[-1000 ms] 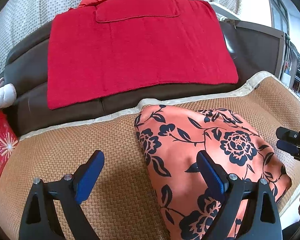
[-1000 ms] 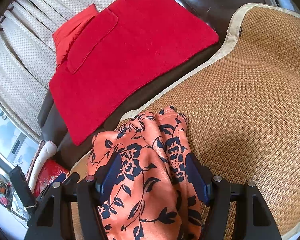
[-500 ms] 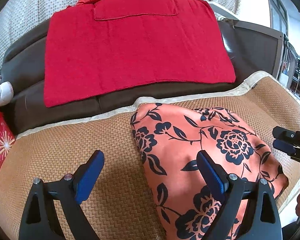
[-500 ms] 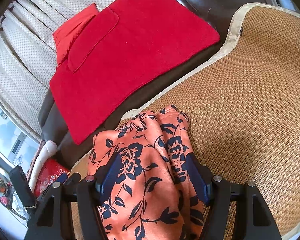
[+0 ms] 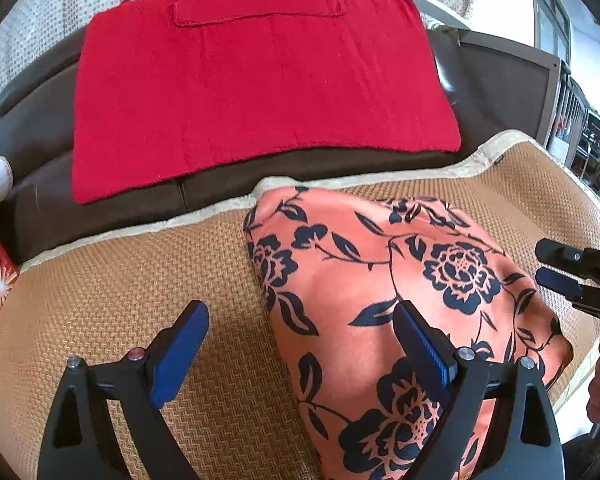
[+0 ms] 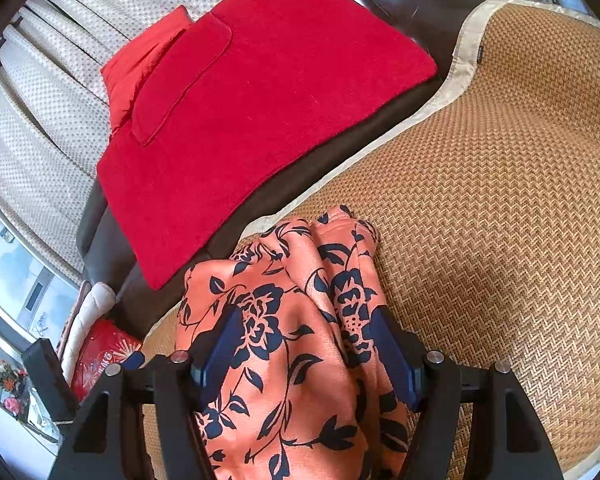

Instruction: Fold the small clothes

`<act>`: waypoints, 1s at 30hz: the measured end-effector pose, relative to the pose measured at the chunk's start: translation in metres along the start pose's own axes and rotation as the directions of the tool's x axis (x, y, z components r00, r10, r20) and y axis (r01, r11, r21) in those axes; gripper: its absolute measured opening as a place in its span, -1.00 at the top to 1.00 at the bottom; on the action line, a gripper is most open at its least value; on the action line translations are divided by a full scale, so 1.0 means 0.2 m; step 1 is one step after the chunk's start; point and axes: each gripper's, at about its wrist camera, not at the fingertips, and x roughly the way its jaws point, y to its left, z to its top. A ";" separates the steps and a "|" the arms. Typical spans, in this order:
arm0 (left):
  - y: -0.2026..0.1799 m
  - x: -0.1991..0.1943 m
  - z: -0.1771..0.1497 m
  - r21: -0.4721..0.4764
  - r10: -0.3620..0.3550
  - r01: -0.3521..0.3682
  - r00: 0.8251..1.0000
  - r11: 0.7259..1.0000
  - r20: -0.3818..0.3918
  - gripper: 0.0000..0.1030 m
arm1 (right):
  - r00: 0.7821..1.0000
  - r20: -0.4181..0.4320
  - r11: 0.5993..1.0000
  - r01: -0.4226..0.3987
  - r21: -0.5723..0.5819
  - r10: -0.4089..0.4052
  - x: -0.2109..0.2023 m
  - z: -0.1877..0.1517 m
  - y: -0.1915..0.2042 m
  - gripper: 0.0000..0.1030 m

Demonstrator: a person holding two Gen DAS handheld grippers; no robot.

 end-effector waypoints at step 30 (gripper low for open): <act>0.02 0.18 -0.07 -0.136 -0.230 0.207 0.956 0.969 -0.184 -0.81 | 0.987 -0.158 0.993 -0.019 0.113 0.037 0.19 0.03 -0.15 -0.40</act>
